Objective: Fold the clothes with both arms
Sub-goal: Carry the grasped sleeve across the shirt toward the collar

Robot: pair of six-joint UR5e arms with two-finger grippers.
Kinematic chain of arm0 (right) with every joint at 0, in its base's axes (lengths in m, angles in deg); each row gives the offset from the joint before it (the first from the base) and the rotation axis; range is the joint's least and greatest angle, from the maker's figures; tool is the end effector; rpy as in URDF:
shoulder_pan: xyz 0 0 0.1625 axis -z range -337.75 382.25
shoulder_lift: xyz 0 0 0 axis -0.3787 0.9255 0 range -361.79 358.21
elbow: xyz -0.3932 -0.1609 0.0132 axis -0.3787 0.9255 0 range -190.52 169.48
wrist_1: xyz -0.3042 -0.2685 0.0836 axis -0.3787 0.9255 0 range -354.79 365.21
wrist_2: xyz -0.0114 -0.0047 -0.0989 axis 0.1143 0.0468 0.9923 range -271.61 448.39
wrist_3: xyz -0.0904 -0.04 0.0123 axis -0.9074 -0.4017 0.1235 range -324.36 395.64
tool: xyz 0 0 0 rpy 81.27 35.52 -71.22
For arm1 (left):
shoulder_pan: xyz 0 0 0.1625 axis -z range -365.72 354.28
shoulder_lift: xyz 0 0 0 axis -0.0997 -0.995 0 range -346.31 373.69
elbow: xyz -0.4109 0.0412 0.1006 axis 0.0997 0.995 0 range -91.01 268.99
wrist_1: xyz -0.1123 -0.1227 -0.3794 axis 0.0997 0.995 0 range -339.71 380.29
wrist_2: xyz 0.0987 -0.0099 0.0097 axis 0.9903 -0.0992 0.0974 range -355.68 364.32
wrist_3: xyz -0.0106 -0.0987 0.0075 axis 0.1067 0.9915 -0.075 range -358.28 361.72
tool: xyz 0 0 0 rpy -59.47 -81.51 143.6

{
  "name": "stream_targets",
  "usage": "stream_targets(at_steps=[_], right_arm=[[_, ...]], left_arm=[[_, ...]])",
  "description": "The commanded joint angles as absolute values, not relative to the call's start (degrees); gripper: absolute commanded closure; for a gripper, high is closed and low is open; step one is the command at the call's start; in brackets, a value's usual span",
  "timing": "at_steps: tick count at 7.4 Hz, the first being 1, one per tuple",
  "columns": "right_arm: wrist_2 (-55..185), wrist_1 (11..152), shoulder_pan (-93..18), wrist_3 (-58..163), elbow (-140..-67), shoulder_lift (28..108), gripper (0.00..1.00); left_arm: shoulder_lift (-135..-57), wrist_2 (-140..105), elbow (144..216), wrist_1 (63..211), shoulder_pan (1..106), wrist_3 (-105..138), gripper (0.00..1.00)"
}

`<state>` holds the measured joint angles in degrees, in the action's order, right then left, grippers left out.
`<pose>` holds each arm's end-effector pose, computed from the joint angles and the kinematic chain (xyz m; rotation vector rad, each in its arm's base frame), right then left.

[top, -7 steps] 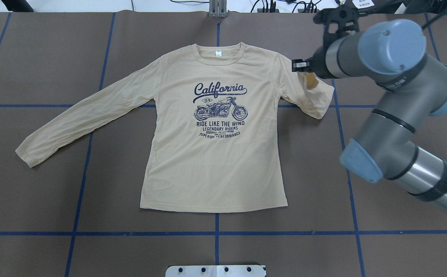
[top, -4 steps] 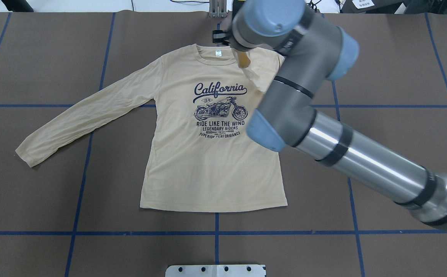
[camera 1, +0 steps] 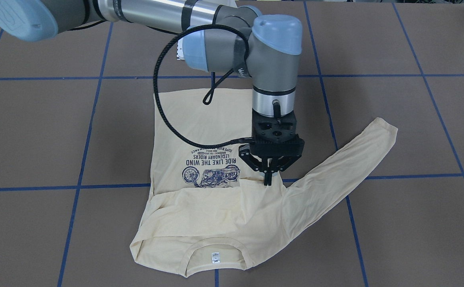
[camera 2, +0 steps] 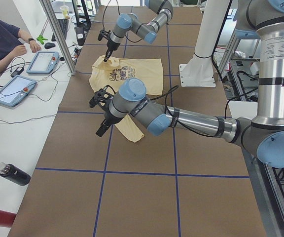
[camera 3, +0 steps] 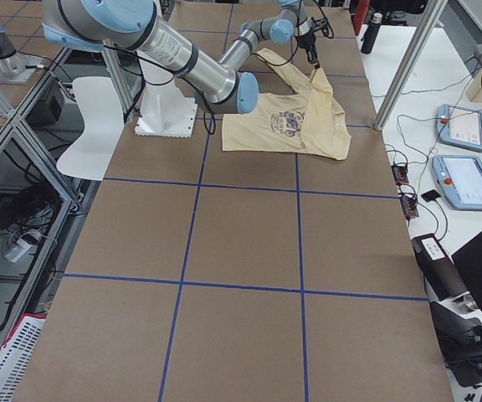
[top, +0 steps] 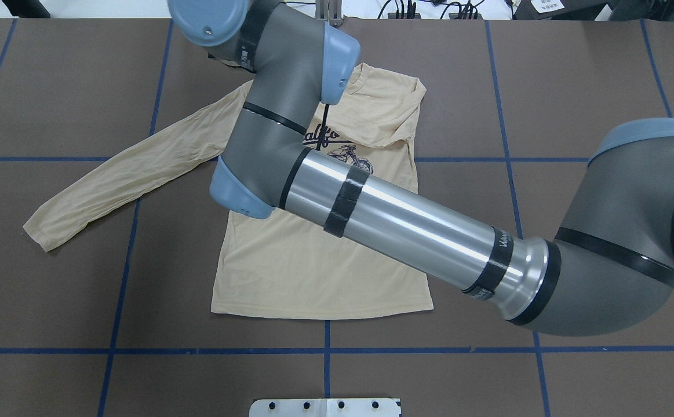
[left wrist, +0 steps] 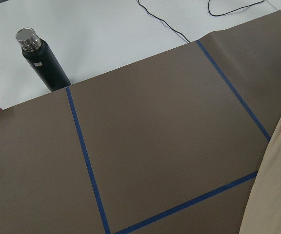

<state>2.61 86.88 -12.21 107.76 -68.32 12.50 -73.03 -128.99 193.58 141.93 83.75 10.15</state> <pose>-0.6097 -0.5891 -0.0197 0.4623 -0.7847 0.3026 -0.0605 -0.4832 0.4950 0.6528 0.7710 0.1572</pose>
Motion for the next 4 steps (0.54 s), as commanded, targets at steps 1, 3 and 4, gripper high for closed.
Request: stream_targets(at_steps=[1,3,4], right_arm=[[6.0,86.6,-8.8,110.3,-60.7,7.8,1.00],[6.5,86.6,-7.3,116.9,-54.5,2.4,0.23],[6.2,86.5,-7.2,117.5,-54.4,1.6,0.02]], left_arm=[[-73.1,-128.9,193.6,141.8,83.7,10.2,0.00],[-73.1,-129.0,193.6,141.8,83.7,10.2,0.00],[-73.1,-129.0,193.6,141.8,83.7,10.2,0.00]])
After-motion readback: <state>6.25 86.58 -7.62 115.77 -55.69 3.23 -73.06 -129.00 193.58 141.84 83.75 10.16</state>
